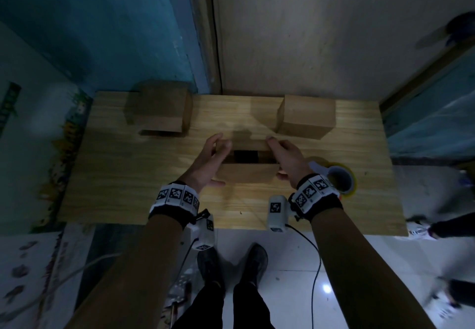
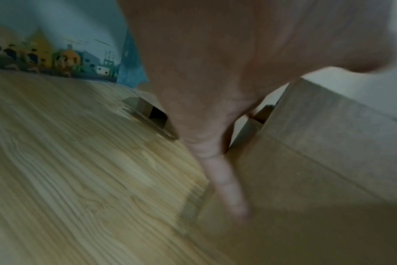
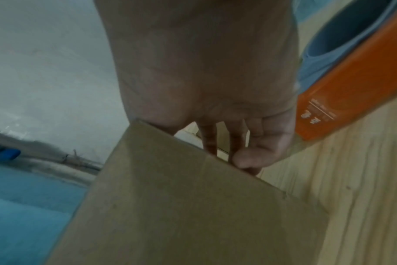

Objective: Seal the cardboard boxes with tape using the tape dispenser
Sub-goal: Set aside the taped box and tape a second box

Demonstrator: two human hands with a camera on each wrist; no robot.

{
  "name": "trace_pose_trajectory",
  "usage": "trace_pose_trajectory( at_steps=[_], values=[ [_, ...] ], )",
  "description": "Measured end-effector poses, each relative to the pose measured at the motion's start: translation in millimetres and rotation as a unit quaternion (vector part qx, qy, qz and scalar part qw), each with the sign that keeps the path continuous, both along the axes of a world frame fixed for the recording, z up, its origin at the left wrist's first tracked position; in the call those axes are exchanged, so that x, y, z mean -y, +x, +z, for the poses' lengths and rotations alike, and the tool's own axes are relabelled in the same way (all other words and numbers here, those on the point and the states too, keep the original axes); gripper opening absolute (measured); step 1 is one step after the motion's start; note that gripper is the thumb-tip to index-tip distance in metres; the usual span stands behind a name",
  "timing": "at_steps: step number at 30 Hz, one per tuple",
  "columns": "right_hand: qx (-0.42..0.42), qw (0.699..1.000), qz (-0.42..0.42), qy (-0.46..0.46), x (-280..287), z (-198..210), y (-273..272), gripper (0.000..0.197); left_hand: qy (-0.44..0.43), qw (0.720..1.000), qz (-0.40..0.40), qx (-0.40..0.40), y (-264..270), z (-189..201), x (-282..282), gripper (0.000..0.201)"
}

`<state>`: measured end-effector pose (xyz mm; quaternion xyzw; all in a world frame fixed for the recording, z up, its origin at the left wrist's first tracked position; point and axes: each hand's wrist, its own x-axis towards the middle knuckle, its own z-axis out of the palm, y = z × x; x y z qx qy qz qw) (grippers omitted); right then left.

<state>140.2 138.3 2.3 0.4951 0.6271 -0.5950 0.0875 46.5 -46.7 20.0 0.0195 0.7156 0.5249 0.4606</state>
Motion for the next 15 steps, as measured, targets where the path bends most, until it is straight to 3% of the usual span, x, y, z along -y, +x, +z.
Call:
trace_pose_trajectory(
  at_steps=[3, 7, 10, 15],
  values=[
    [-0.01, 1.0, -0.009, -0.012, -1, -1, 2, 0.055, 0.038, 0.999, -0.005, -0.027, 5, -3, 2, 0.068],
    [-0.007, 0.995, -0.064, -0.073, -1, -8, 10, 0.071, 0.062, 0.997, 0.025, -0.036, 4, -6, 8, 0.054],
    [-0.008, 0.989, -0.096, -0.109, 0, -29, 14, 0.053, 0.082, 0.995, 0.047, -0.033, 2, -5, 11, 0.047],
    [-0.068, 0.964, -0.142, -0.215, 12, -35, 15, 0.044, 0.098, 0.994, 0.037, -0.04, 1, -3, 11, 0.046]
  ],
)
